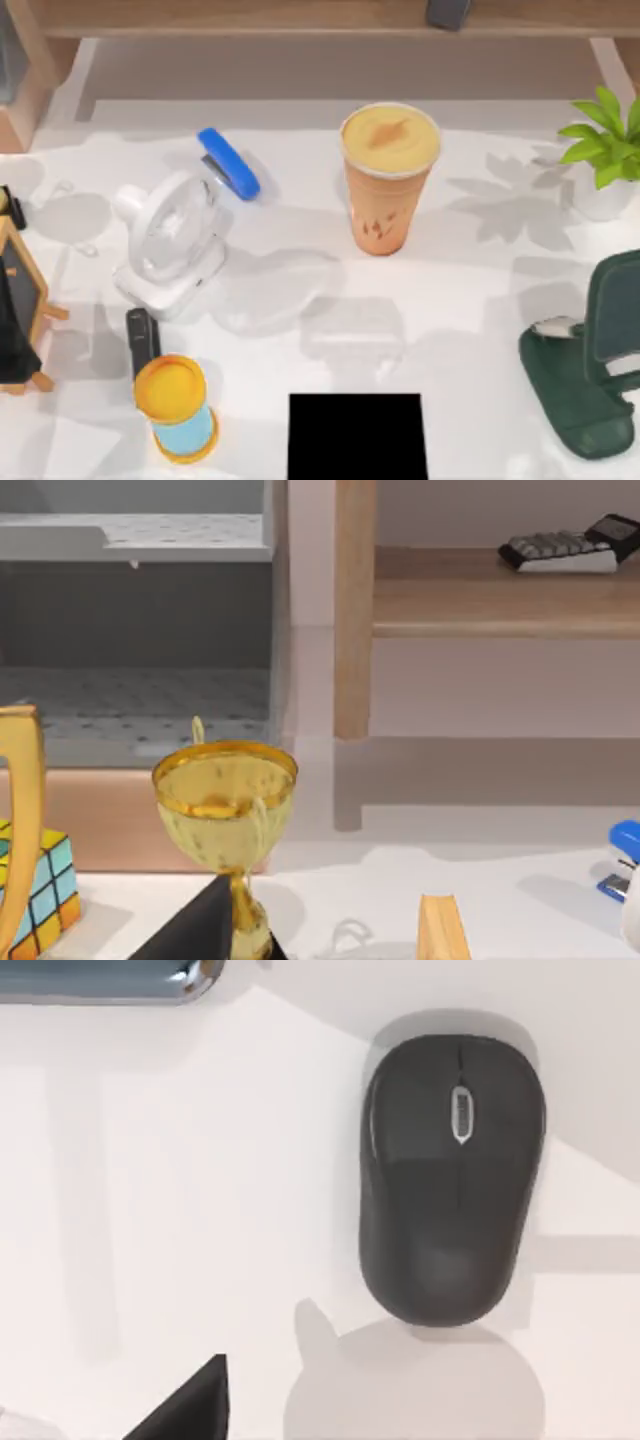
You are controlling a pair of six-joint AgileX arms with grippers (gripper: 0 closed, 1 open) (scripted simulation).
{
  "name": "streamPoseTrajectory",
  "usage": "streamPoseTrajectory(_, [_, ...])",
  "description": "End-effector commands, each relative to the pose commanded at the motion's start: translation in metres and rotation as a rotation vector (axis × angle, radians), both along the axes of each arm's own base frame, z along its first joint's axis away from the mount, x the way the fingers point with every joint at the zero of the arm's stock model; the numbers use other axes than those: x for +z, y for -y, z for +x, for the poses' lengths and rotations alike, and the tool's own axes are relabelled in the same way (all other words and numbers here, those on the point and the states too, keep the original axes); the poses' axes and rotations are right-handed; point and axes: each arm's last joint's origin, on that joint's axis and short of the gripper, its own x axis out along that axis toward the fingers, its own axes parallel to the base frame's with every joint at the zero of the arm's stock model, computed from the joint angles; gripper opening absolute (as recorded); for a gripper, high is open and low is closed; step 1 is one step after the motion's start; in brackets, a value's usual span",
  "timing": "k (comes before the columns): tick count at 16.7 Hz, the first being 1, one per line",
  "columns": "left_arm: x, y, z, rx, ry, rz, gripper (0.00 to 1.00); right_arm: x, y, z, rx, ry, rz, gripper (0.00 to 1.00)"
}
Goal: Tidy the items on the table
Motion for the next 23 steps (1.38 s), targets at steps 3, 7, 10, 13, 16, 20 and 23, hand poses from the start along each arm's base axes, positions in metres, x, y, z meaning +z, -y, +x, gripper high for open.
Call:
streamPoseTrajectory(3, [0.000, 0.000, 0.000, 0.000, 0.000, 0.000, 1.00, 0.000, 0.001, 0.001, 0.007, -0.004, 0.001, 1.00])
streamPoseTrajectory(7, [0.000, 0.000, 0.000, 0.000, 0.000, 0.000, 1.00, -0.001, -0.001, 0.001, 0.011, -0.002, 0.001, 1.00])
streamPoseTrajectory(10, [0.000, 0.000, 0.000, 0.000, 0.000, 0.000, 1.00, -0.022, 0.001, 0.003, 0.007, -0.010, 0.003, 1.00])
streamPoseTrajectory(13, [0.000, 0.000, 0.000, 0.000, 0.000, 0.000, 1.00, -0.055, 0.002, 0.005, 0.008, 0.005, -0.002, 1.00])
streamPoseTrajectory(16, [0.000, 0.000, 0.000, 0.000, 0.000, 0.000, 1.00, -0.084, 0.001, 0.003, 0.008, 0.002, -0.001, 1.00])
streamPoseTrajectory(20, [0.000, 0.000, 0.000, 0.000, 0.000, 0.000, 1.00, -0.090, 0.001, 0.002, 0.007, -0.004, 0.001, 1.00])
streamPoseTrajectory(23, [0.000, 0.000, 0.000, 0.000, 0.000, 0.000, 1.00, -0.090, 0.001, 0.002, 0.007, -0.004, 0.001, 0.85])
